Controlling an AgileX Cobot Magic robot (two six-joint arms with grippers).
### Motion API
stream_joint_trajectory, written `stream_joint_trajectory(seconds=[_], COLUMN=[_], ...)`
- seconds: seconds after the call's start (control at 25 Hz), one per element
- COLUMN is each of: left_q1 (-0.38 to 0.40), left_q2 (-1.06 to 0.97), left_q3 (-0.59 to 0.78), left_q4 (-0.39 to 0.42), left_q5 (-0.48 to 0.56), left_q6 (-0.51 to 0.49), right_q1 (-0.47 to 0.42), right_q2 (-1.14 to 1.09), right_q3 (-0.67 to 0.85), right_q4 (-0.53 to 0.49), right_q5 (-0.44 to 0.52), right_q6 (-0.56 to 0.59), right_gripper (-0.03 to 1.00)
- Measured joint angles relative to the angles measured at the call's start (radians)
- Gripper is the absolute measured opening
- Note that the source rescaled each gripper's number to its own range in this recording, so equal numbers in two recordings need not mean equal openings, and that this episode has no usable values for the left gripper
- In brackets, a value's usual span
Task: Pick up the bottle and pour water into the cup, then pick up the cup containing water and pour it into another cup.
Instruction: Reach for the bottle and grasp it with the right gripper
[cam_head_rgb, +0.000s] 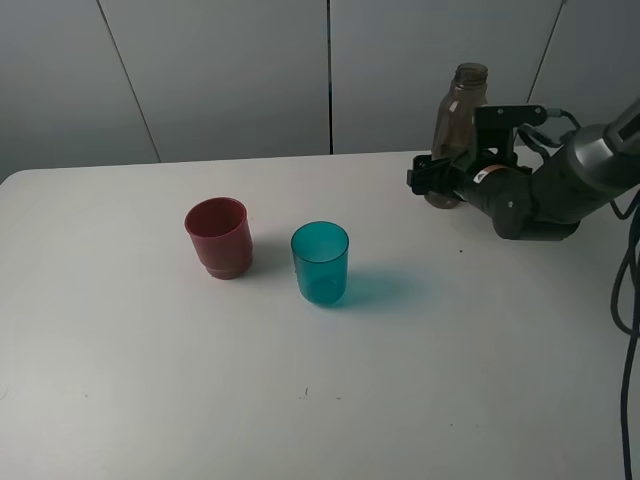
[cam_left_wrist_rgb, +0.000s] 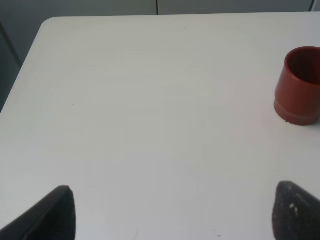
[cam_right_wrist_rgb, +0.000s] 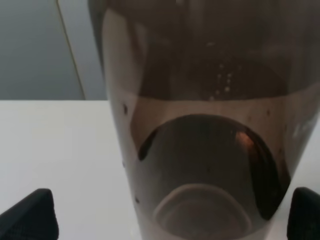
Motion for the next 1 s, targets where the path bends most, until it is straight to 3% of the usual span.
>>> stream_joint_trajectory(seconds=[0.6, 1.0], left_q1=[0.0, 0.0], left_q2=[0.0, 0.0], left_q3=[0.0, 0.0], left_q4=[0.0, 0.0], left_q5=[0.0, 0.0], left_q6=[0.0, 0.0], right_q1=[-0.032, -0.032], right_q2=[0.001, 0.06], right_q3=[-0.04, -0.097], right_q4=[0.025, -0.012], right_q5=[-0.006, 0.02], right_q6=[-0.052, 0.002], right_gripper=[0.98, 0.98])
